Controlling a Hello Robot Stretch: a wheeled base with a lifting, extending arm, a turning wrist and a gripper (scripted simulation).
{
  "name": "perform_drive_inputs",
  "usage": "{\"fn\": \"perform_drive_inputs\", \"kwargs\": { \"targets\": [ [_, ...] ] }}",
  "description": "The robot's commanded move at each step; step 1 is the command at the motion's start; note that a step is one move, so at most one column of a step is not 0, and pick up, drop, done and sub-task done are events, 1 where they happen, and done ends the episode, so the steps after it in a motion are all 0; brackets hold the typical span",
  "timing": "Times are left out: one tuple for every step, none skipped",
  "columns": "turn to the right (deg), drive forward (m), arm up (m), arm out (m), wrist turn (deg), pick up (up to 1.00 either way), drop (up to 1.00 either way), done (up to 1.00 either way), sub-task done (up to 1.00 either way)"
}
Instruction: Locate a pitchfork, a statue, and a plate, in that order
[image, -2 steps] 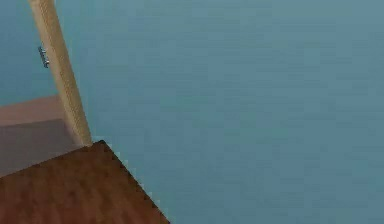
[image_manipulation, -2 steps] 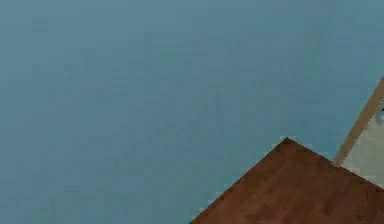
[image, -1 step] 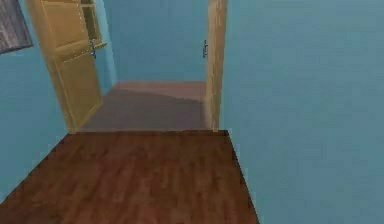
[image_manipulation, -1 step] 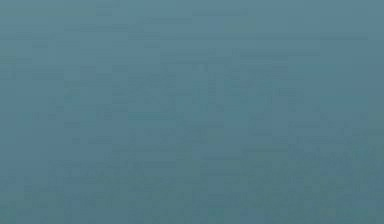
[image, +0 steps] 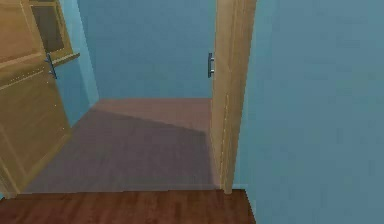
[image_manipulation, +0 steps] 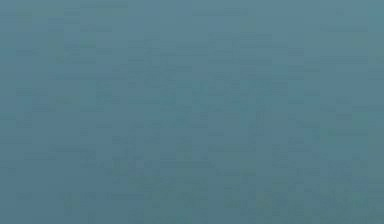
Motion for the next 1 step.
{"fn": "perform_drive_inputs", "kwargs": {
  "targets": [
    [-12.0, 0.00, 0.00, 0.00, 0.0, 0.00, 0.00, 0.00, 0.00]
  ]
}}
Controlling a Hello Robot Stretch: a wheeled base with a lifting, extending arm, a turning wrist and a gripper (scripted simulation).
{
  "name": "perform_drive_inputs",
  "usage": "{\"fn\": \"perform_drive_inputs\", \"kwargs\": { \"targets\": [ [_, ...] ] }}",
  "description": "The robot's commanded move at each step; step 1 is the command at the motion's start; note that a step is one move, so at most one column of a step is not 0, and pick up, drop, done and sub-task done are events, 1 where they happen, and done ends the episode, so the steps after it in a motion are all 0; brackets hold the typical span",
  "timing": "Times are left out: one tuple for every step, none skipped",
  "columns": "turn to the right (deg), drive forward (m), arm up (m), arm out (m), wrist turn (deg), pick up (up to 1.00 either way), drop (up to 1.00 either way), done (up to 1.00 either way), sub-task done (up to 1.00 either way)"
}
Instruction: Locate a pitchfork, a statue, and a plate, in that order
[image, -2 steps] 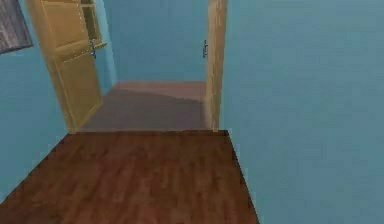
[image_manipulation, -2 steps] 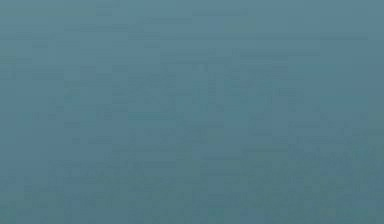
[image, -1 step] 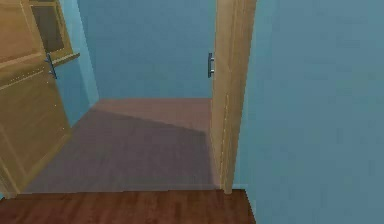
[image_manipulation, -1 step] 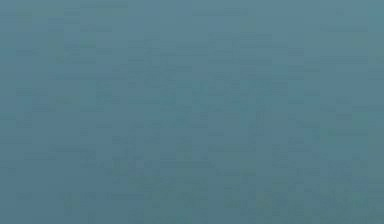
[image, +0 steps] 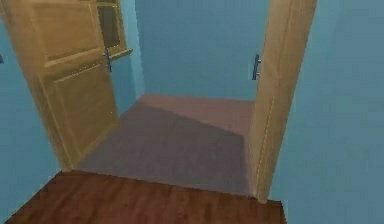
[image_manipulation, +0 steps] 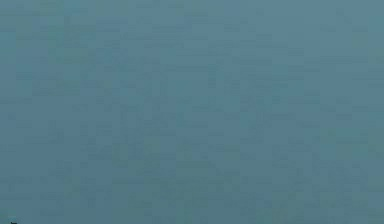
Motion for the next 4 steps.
{"fn": "perform_drive_inputs", "kwargs": {
  "targets": [
    [0.0, 0.05, 0.00, 0.00, 0.0, 0.00, 0.00, 0.00, 0.00],
    [0.0, 1.00, 0.00, 0.00, 0.0, 0.00, 0.00, 0.00, 0.00],
    [0.0, 0.85, 0.00, 0.00, 0.0, 0.00, 0.00, 0.00, 0.00],
    [12.0, 0.00, 0.00, 0.00, 0.0, 0.00, 0.00, 0.00, 0.00]
  ]
}}
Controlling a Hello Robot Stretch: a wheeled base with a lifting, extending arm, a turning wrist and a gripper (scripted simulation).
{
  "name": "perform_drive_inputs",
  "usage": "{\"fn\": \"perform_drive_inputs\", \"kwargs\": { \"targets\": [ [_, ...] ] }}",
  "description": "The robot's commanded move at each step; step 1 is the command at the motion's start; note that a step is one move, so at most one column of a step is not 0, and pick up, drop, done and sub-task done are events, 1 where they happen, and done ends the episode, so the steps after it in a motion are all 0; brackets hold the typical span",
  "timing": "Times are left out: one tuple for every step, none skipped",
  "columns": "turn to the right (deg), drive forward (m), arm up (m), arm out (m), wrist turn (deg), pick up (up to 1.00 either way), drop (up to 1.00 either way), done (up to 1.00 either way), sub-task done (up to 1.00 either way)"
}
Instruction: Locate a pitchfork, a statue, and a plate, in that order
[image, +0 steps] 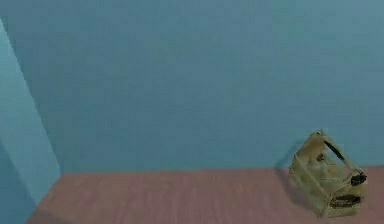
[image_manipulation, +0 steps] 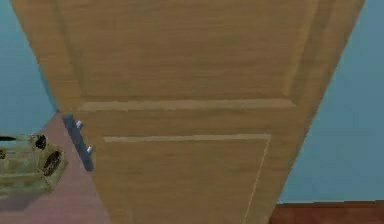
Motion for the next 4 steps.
{"fn": "perform_drive_inputs", "kwargs": {
  "targets": [
    [0.0, 0.60, 0.00, 0.00, 0.0, 0.00, 0.00, 0.00, 0.00],
    [45.0, 0.00, 0.00, 0.00, 0.0, 0.00, 0.00, 0.00, 0.00],
    [39.0, 0.00, 0.00, 0.00, 0.0, 0.00, 0.00, 0.00, 0.00],
    [0.0, 0.30, 0.00, 0.00, 0.0, 0.00, 0.00, 0.00, 0.00]
  ]
}}
